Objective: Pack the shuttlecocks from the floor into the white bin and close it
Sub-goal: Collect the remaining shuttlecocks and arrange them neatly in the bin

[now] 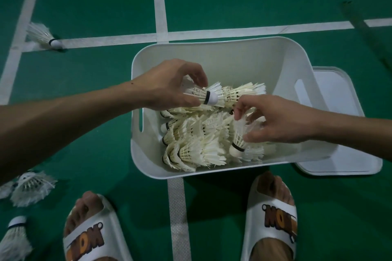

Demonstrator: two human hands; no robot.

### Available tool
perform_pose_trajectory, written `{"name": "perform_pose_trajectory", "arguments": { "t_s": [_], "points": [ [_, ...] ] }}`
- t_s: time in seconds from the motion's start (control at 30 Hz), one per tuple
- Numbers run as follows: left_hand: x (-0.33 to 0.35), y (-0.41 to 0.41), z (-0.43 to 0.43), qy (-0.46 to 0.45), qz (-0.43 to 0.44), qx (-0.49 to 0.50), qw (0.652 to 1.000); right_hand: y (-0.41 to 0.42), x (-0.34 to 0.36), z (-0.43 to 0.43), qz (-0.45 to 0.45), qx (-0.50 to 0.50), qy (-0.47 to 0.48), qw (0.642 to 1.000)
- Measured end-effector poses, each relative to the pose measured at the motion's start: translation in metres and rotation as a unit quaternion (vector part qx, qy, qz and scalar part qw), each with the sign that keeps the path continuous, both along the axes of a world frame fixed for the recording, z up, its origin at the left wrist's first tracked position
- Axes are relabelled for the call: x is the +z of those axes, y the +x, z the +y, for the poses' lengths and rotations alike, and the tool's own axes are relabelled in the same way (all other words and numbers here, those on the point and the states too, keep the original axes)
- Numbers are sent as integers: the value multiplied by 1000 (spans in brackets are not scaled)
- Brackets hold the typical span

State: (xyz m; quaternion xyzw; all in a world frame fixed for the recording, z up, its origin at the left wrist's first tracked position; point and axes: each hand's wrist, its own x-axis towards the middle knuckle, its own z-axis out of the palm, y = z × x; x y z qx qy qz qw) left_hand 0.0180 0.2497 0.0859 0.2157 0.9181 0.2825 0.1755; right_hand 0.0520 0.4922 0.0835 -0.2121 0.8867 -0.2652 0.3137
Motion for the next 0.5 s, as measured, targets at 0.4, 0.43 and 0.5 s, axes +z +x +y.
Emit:
{"name": "perform_pose_trajectory", "arguments": {
  "t_s": [0.4,0.43,0.5],
  "points": [
    [0,2,0,-7,-1,-6,1000,25,-4,-18,-21,14,90,996],
    [0,2,-1,-6,-2,-7,1000,23,-3,-18,-34,22,93,995],
    [-1,2,-2,0,-2,-11,1000,19,-2,-17,-40,29,90,995]
  ]
}}
